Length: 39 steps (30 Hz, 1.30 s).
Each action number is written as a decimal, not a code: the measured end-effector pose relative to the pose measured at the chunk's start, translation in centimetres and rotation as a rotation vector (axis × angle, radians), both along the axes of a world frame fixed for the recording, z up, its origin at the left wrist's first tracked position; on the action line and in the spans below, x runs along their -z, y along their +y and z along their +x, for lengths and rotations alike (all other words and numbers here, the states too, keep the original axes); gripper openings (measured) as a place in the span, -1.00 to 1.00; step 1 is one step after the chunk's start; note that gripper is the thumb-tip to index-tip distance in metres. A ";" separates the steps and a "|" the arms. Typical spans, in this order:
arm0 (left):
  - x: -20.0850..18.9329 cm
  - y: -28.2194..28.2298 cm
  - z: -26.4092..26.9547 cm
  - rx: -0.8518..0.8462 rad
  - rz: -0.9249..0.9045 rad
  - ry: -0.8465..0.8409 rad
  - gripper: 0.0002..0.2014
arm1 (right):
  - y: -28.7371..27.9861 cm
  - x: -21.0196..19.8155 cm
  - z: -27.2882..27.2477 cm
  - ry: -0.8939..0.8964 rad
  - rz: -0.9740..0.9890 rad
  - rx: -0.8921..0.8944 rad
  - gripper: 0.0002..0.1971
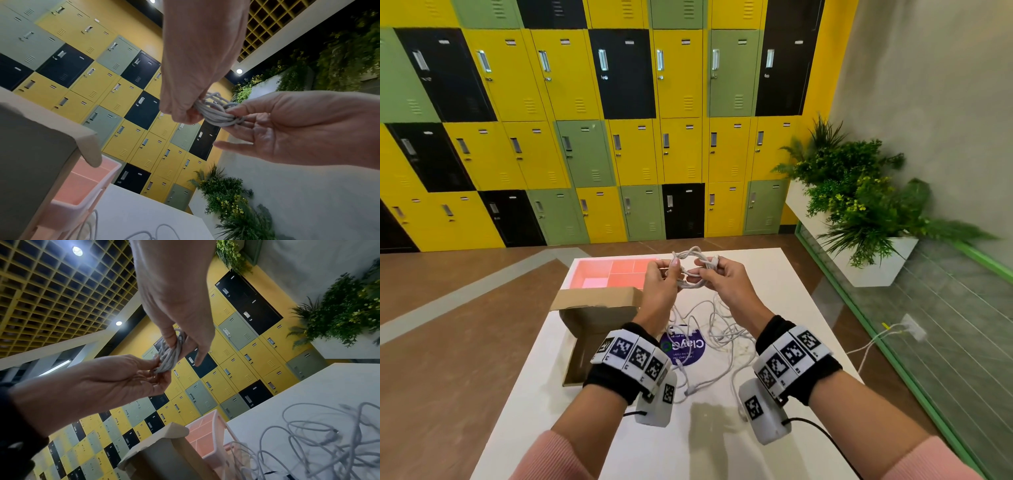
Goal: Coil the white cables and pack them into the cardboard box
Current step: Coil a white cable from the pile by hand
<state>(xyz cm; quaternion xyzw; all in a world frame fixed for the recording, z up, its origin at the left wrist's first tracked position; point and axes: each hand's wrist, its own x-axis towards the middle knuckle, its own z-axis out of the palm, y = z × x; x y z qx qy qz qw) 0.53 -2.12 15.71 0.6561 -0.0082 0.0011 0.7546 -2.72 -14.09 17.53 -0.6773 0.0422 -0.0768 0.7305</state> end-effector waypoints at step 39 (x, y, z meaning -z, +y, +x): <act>0.0 1.1 0.7 0.165 -0.117 0.194 -0.83 | -3.3 0.0 0.3 0.074 -0.377 -0.218 -0.89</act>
